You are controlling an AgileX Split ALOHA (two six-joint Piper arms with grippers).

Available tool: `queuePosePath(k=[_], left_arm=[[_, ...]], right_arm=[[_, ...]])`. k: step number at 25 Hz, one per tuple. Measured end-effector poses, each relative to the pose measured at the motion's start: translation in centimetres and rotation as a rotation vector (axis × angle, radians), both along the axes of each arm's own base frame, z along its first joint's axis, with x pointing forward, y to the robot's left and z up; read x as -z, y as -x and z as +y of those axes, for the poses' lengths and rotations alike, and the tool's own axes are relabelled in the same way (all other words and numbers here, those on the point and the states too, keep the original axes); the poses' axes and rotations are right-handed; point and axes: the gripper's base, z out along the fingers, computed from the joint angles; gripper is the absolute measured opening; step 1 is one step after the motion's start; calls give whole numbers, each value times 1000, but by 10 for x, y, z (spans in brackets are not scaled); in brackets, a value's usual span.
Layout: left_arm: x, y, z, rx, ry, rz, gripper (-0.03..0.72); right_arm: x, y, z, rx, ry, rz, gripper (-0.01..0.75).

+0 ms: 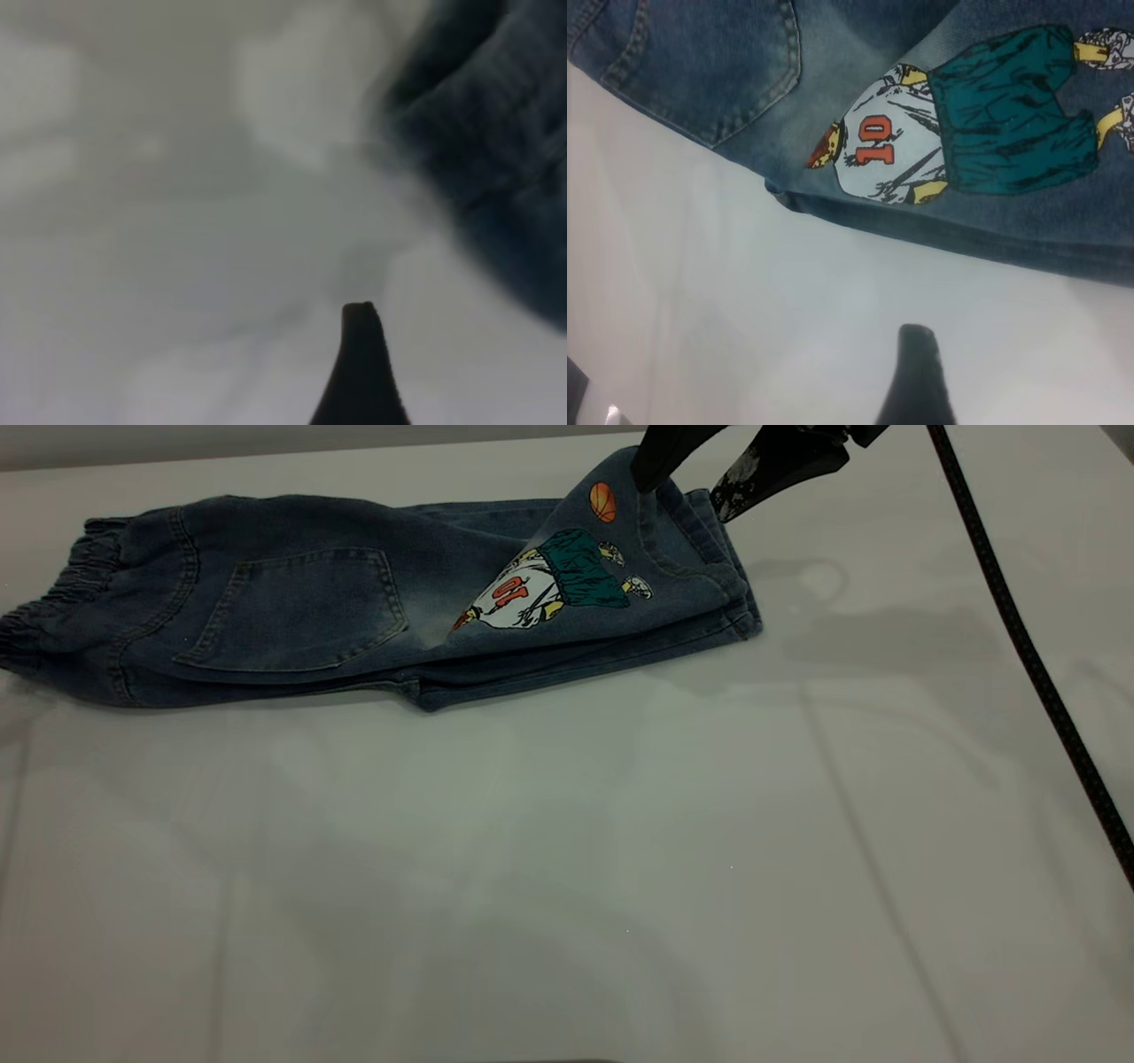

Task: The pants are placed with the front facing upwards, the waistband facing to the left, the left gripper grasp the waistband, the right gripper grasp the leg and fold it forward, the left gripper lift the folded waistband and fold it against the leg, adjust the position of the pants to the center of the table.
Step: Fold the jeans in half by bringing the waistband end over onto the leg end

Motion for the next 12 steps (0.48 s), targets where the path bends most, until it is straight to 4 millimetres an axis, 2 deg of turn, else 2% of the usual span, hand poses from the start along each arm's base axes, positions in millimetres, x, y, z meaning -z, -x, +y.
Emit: queuePosePath(k=[2, 8, 12], left_arm=[[4, -3, 1, 6, 3, -25, 501], [32, -7, 1, -20, 44, -3, 501], [41, -9, 1, -28, 54, -7, 501]], right_arm=[[0, 0, 0, 0, 0, 0, 475], [0, 0, 0, 0, 0, 0, 475], [0, 0, 0, 0, 0, 0, 475]])
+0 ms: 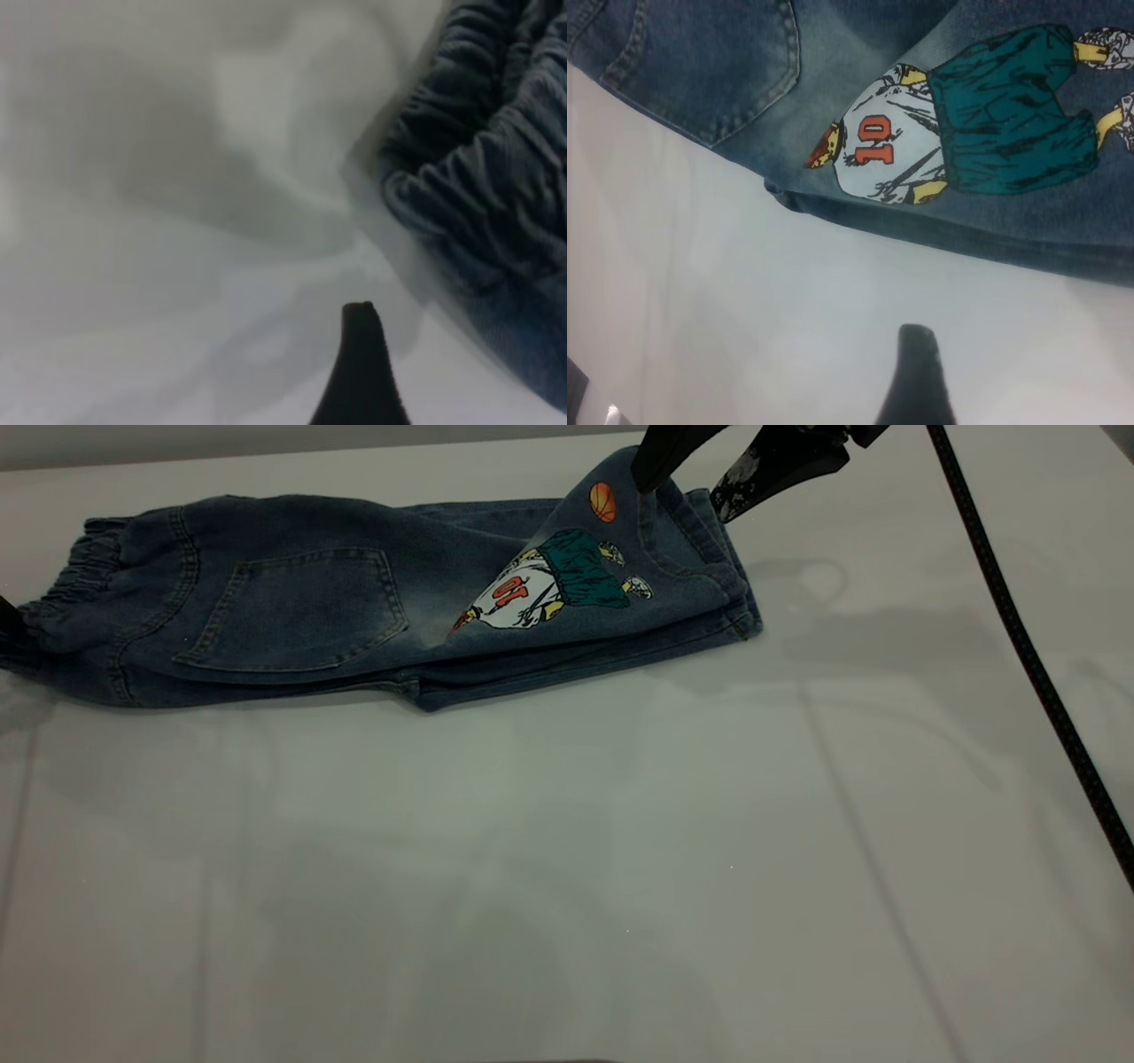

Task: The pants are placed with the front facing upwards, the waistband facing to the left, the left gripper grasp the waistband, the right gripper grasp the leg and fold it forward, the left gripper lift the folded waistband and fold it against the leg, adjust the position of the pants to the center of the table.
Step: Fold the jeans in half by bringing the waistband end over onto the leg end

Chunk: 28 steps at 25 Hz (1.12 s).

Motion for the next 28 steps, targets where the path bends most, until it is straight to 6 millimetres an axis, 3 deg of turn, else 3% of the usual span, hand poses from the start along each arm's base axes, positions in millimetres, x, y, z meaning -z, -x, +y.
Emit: queuePosePath(k=[12, 16, 20, 25, 28], left_arm=[[25, -10, -11, -23, 29, -36, 497], [34, -13, -14, -36, 45, -48, 462], [43, -15, -15, -72, 76, -42, 359], [49, -17, -17, -81, 70, -37, 101], [48, -19, -22, -46, 36, -45, 56]], right_arm=[[0, 0, 0, 0, 0, 0, 475], [0, 1, 0, -5, -3, 6, 475], [-2, 1, 3, 1, -46, 21, 475], [-6, 1, 8, 17, -101, 20, 473], [-8, 2, 18, 7, -136, 5, 467]])
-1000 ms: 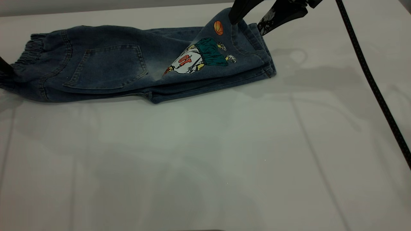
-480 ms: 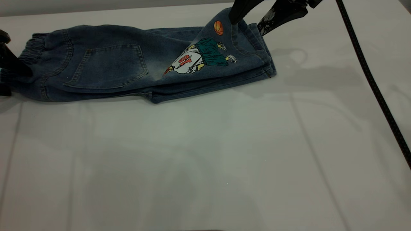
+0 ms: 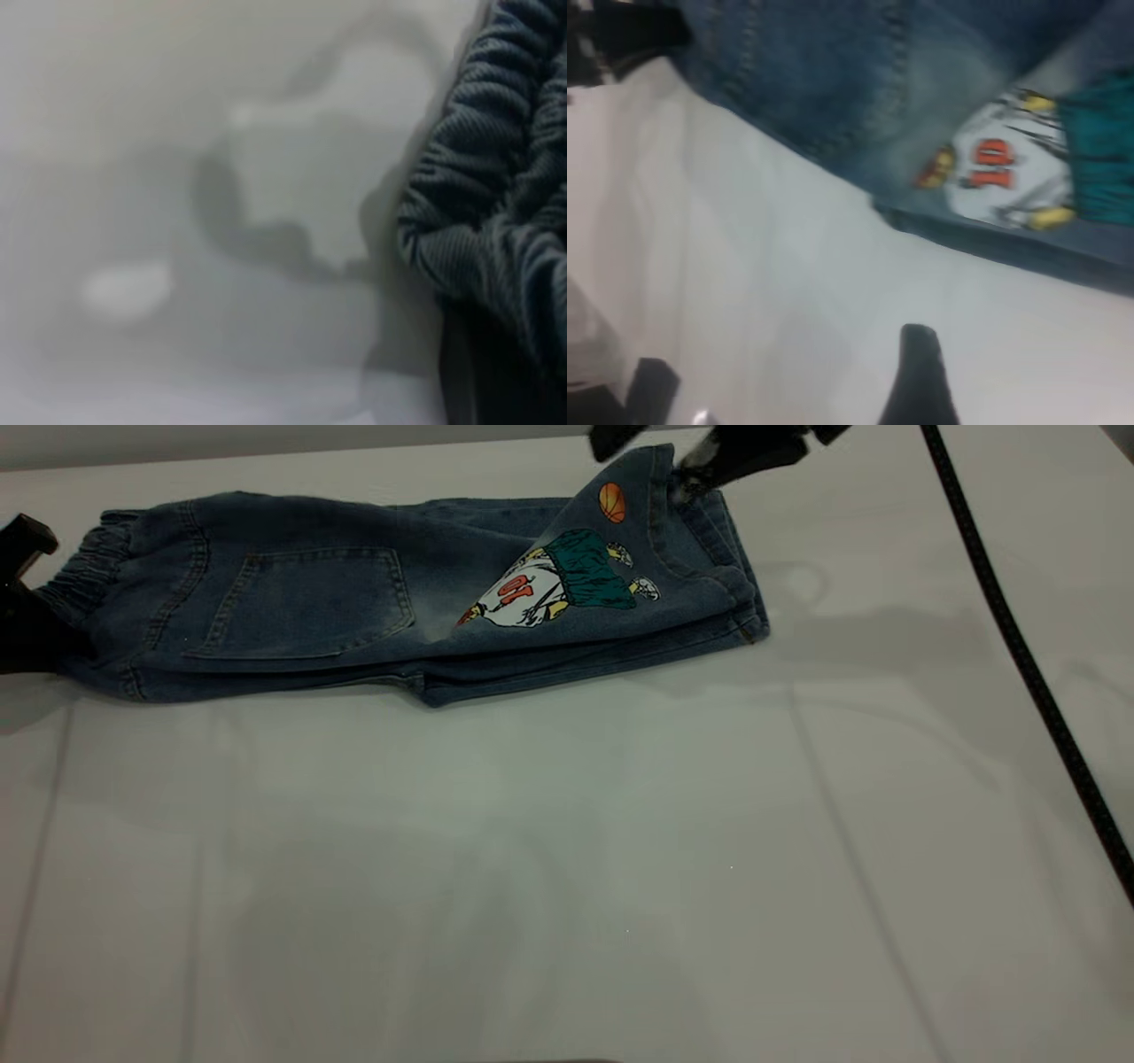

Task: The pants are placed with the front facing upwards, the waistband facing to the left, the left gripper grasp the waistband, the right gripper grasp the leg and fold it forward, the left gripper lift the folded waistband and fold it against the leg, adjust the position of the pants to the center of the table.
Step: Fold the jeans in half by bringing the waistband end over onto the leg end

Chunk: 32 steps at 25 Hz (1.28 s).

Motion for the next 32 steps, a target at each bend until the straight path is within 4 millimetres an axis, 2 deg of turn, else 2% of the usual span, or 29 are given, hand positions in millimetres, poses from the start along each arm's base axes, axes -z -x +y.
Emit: queuePosePath(k=[3, 6, 12, 15, 18, 21, 26, 29, 32], left_arm=[[-6, -3, -7, 25, -16, -15, 53], [-22, -8, -21, 80, -19, -47, 53], [-87, -14, -58, 242, -59, -184, 52], [-124, -10, -69, 291, -79, -255, 52], [-145, -4, -74, 323, -76, -290, 52], [-159, 1, -78, 351, -65, -311, 52], [-181, 9, -88, 402, -54, -352, 52], [-195, 13, -96, 434, -55, -381, 52], [-198, 15, -100, 456, -60, -386, 52]], right_arm=[[-1, 1, 18, 17, -10, -43, 465], [-2, -1, 34, 60, 23, -122, 465], [4, -14, 62, 62, 29, -200, 465], [20, -26, 70, 55, 28, -200, 465], [40, -36, 78, 47, 28, -189, 465], [55, -36, 97, 22, 20, -176, 465], [76, -21, 138, -57, 8, -150, 465], [85, -11, 151, -98, 5, -122, 465], [84, -7, 156, -158, 19, -120, 465]])
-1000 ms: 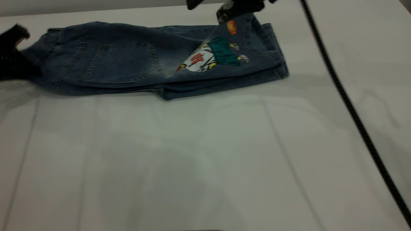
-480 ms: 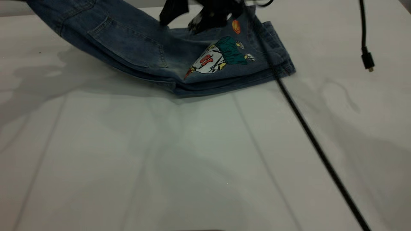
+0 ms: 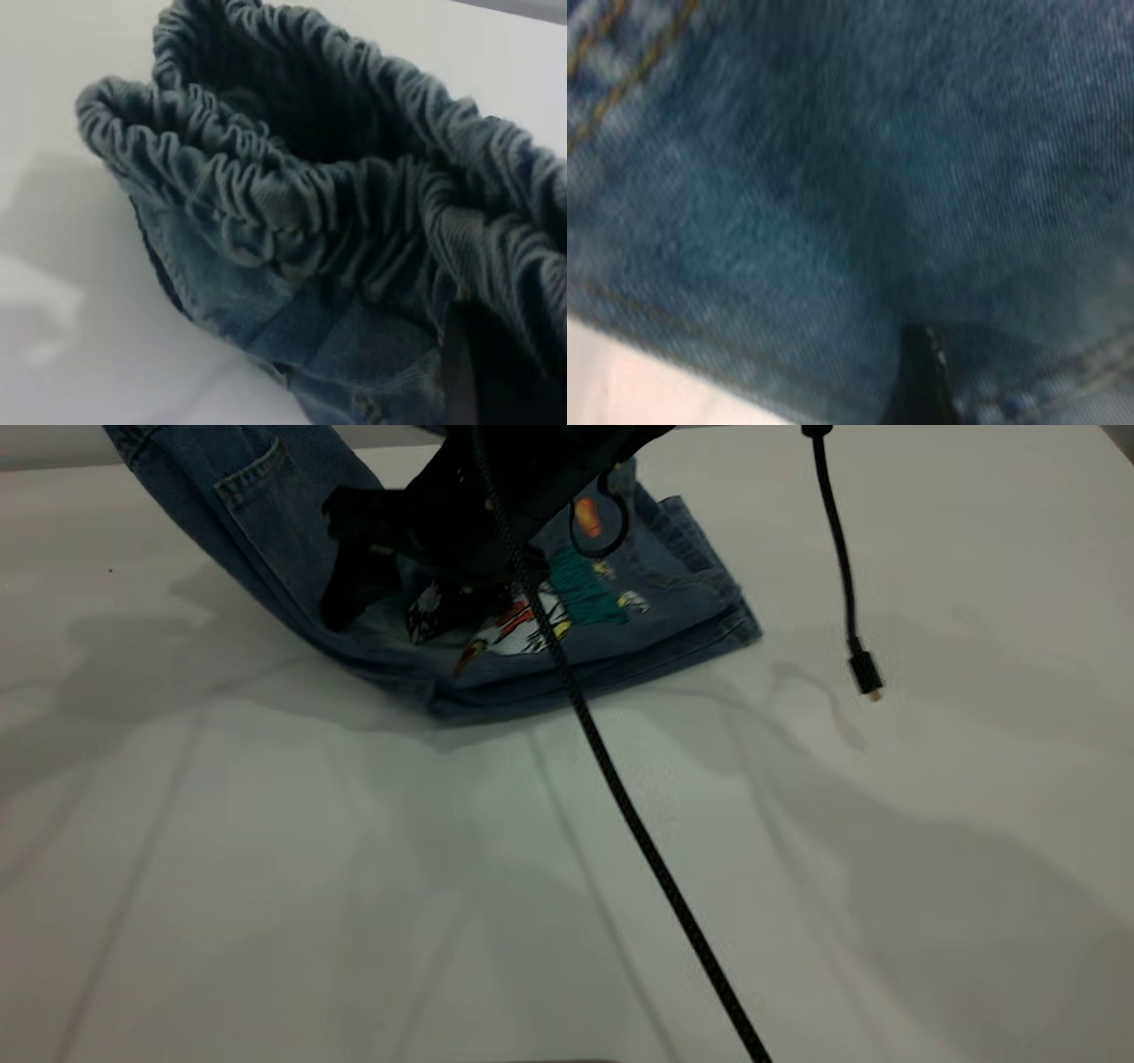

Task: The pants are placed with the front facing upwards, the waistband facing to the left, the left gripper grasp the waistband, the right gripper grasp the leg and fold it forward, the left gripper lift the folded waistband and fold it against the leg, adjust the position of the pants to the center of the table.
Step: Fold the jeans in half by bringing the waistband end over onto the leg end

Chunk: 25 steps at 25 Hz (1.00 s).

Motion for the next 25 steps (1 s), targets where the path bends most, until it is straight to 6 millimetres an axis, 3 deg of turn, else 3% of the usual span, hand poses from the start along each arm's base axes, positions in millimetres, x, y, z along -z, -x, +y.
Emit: queuePosePath(k=[3, 7, 12, 18, 22, 25], left_arm=[[1, 1, -3, 18, -8, 5, 52], [1, 0, -25, 91, -25, -7, 52], [-1, 2, -83, 212, -76, -63, 52], [1, 6, -147, 244, -153, -178, 52], [23, 6, -185, 283, -149, -157, 52], [41, 0, -212, 341, -161, -141, 52]], right_arm=[[-15, -9, -8, -53, 28, -6, 465], [-51, -40, -42, -40, 65, -53, 465], [-131, -67, -93, -1, 84, -191, 465], [-214, -72, -147, 66, 61, -328, 465], [-250, -66, -176, 104, 61, -384, 465], [-267, -61, -186, 116, 60, -411, 465]])
